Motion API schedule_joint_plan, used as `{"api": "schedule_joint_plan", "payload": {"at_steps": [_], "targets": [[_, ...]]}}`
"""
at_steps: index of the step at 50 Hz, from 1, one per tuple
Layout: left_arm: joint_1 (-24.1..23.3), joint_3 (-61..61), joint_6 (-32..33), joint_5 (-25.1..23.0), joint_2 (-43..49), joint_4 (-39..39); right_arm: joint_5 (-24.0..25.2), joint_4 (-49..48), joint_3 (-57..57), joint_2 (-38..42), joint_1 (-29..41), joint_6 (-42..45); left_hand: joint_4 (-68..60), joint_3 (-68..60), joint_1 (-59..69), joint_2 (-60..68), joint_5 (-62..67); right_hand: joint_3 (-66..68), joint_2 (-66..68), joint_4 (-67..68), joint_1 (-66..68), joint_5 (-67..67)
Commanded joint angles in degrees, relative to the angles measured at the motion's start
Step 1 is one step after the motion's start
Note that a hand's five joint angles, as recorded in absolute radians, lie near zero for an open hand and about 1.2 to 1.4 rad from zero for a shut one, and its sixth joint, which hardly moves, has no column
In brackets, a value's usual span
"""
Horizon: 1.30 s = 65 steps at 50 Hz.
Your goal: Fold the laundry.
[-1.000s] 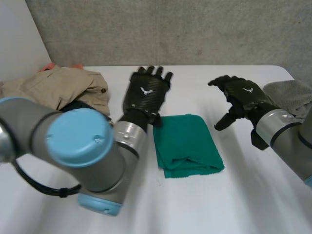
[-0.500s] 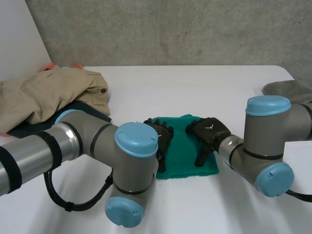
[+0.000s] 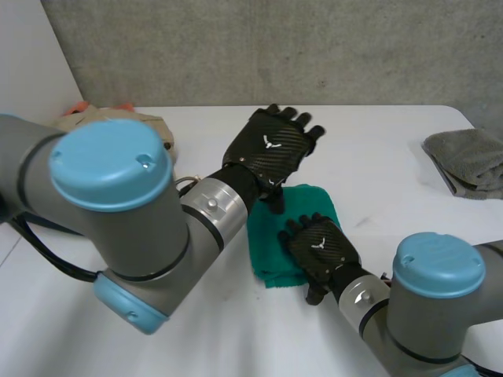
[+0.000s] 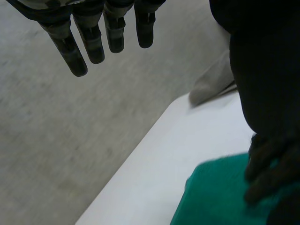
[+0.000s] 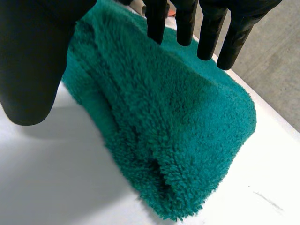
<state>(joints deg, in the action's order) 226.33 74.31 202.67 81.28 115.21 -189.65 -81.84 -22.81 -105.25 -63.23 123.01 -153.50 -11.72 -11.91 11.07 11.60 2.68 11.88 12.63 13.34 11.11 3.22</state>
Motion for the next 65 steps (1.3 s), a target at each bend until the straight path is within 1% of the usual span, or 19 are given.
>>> {"api": "schedule_joint_plan", "payload": {"at_steps": [1, 2, 6, 9, 20, 24, 25, 26, 32, 40, 41, 46, 52, 59, 63, 65], "targets": [[0.5, 0.5, -0.2, -4.5, -1.7, 0.3, -1.2, -4.3, 3.0, 3.8, -0.5, 3.2, 1.0, 1.2, -0.3, -0.9, -2.0, -1.9, -2.6, -3.3, -1.1, -3.2], [0.5, 0.5, -0.2, -4.5, -1.7, 0.3, -1.3, -4.3, 3.4, 4.1, -0.5, 3.5, 1.0, 1.2, -0.3, -0.9, -2.0, -1.9, -2.6, -3.3, -1.1, -3.2], [0.4, 0.7, -0.3, -4.5, -1.7, 0.3, -1.4, -4.3, 5.0, 5.0, -0.5, 3.7, 1.0, 1.2, -0.3, -0.9, -2.0, 5.4, 4.7, 4.0, 6.2, 4.1], [0.4, 0.8, -0.3, -4.5, -1.7, 0.3, -1.4, -4.3, 5.8, 6.0, -0.5, 3.6, 1.0, 1.2, -0.3, -0.9, -2.0, 14.3, 13.6, 12.9, 15.1, 13.0], [0.4, 1.1, -0.4, -4.4, -1.7, 0.3, -1.5, -4.2, 8.9, 7.2, -0.5, 3.4, 1.0, 1.2, -0.3, -0.9, -2.0, 22.6, 21.8, 21.1, 23.4, 21.2], [0.5, 1.1, -0.4, -4.4, -1.7, 0.3, -1.6, -3.7, 10.9, 8.5, -0.5, 3.2, 0.8, 1.0, -0.2, -0.7, -1.8, 29.3, 28.5, 27.8, 30.1, 28.0], [0.5, 1.1, -0.4, -4.3, -1.8, 0.2, -1.6, -3.7, 11.4, 8.6, -0.5, 3.2, 0.8, 1.0, -0.2, -0.7, -1.8, 31.8, 31.1, 30.4, 32.6, 30.5], [0.5, 1.1, -0.4, -4.0, -1.8, 0.3, -1.7, -3.7, 12.0, 8.6, -0.6, 3.1, 0.8, 1.0, -0.2, -0.7, -1.8, 40.0, 39.3, 38.5, 40.8, 38.7], [1.4, 1.1, -0.4, -2.2, -2.3, 0.3, -1.7, -3.6, 14.7, 8.8, -0.8, 2.7, 0.8, 1.0, -0.2, -0.7, -1.8, 68.1, 67.3, 66.6, 68.8, 66.7], [3.5, 2.1, -0.6, -0.8, -4.7, 0.4, -1.6, -1.2, 19.2, 9.2, -6.3, 2.8, 1.0, 1.2, -0.3, -0.9, -2.0, 68.1, 67.4, 66.7, 68.9, 66.8], [4.5, 2.3, -1.0, -0.8, -5.1, 0.4, -1.1, -0.3, 20.4, 9.3, -7.4, 2.8, 0.8, 1.0, -0.2, -0.7, -1.8, 68.1, 67.4, 66.7, 68.9, 66.8], [6.1, 2.5, -3.5, -0.9, -5.8, 0.3, -0.4, 2.6, 25.1, 10.3, -11.0, 2.9, 0.8, 1.0, -0.2, -0.7, -1.8, 68.1, 67.4, 66.7, 68.9, 66.8], [6.8, 2.3, -4.7, -0.9, -5.8, 0.1, 4.1, 6.4, 33.9, 12.4, -16.2, 2.8, 0.7, 0.9, 0.0, -0.5, -1.6, 68.1, 67.4, 66.7, 68.9, 66.8], [7.0, 1.4, -4.7, -1.0, -5.3, -0.2, 6.0, 6.1, 44.8, 15.6, -22.2, 2.3, 0.7, 0.9, 0.0, -0.5, -1.6, 68.1, 67.4, 66.7, 68.9, 66.8], [6.8, 0.2, -4.7, -1.0, -4.6, -0.1, 6.4, 2.3, 52.5, 17.7, -25.7, -2.1, 0.7, 0.9, 0.0, -0.5, -1.6, 68.1, 67.4, 66.7, 68.9, 66.8], [6.8, -0.5, -4.7, -0.9, -4.0, -0.1, 6.3, -0.6, 56.3, 18.9, -28.7, -5.4, 0.5, 0.7, 0.2, -0.4, -1.5, 68.1, 67.4, 66.7, 68.9, 66.8]]}}
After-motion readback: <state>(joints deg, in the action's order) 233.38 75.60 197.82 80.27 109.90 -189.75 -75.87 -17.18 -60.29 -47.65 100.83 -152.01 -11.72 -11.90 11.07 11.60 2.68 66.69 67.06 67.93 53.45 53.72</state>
